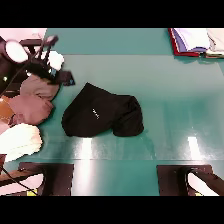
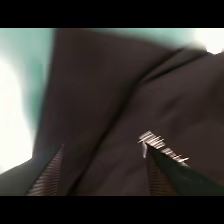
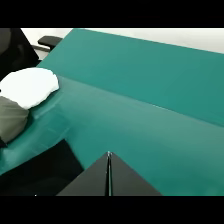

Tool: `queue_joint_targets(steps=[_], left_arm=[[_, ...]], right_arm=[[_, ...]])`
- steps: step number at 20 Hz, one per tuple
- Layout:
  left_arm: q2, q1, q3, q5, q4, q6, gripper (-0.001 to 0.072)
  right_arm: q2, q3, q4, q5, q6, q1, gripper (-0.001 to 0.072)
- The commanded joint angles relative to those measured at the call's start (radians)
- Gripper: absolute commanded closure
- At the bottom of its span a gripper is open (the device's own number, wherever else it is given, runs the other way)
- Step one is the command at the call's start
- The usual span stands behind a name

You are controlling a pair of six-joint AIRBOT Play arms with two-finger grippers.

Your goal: Fold the shirts.

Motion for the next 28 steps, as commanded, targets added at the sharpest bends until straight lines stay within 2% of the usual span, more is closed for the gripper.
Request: queue_joint_targets(steps=[1,5,13,15,18,19,20,21,22,25,28], left_arm=[[-0.002,0.114,-0.22,0.058,-0.006,0.012,0.0117],[-0.005,0.121,-0.361,0.179,-0.038,0.013,0.0117],[-0.043,0.121,-0.402,0.154,-0.039,0.013,0.0119],[-0.047,0.121,-0.403,0.148,-0.04,0.013,0.0239],[-0.047,0.121,-0.403,0.151,-0.04,0.012,0.024],[-0.047,0.121,-0.403,0.15,-0.04,0.012,0.0307],[-0.047,0.121,-0.403,0.151,-0.04,0.012,0.05],[-0.047,0.121,-0.403,0.157,-0.041,0.012,0.0623],[-0.047,0.121,-0.403,0.166,-0.043,0.011,0.0681],[-0.029,0.121,-0.367,0.171,-0.041,0.012,0.0682],[0.026,0.121,-0.285,0.175,-0.032,0.013,0.0682]], right_arm=[[0.0,-0.034,0.007,0.013,0.0,0.0,0.0695],[0.0,-0.082,0.006,-0.006,0.005,0.037,0.0695],[0.0,-0.115,0.005,-0.028,0.005,0.068,0.0694],[-0.001,-0.115,0.002,-0.015,0.005,0.068,0.0695],[-0.002,-0.116,-0.007,0.014,0.006,0.067,0.0694],[-0.004,-0.116,-0.008,0.029,0.006,0.065,0.0695],[-0.008,-0.116,-0.008,0.05,0.007,0.058,0.0695],[-0.018,-0.116,-0.007,0.081,0.012,0.05,0.0694],[-0.029,-0.118,-0.008,0.115,0.032,0.037,0.0694],[-0.028,-0.239,-0.07,0.172,0.089,-0.009,0.0694],[0.012,-0.5,-0.222,0.164,0.131,-0.02,0.0694]])
